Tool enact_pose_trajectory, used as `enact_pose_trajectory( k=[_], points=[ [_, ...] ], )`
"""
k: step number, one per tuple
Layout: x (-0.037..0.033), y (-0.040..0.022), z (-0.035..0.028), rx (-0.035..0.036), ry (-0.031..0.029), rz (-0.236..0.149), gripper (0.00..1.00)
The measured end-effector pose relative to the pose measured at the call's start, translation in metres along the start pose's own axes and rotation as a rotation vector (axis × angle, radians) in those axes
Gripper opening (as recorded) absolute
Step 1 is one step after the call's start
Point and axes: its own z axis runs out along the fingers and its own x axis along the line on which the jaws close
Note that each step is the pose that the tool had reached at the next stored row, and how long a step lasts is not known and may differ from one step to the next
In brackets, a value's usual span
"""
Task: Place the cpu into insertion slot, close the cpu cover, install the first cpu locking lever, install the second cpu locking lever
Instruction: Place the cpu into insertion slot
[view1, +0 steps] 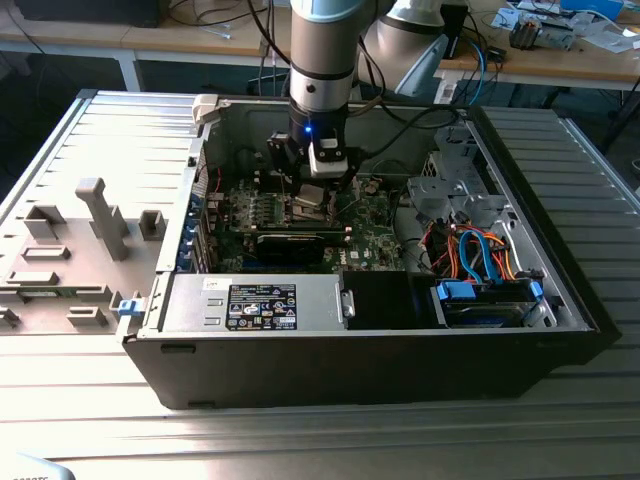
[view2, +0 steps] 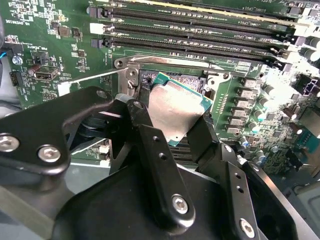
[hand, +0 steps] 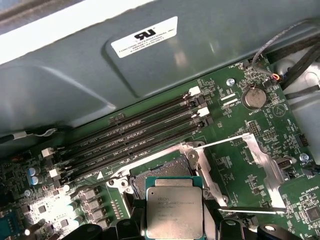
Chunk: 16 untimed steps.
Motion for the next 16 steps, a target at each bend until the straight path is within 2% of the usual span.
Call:
enact_pose_trajectory(
  k=[16],
  points=[
    [0.0,0.0,0.0016,-0.0012,-0.0028,0.09,0.54]
  ],
)
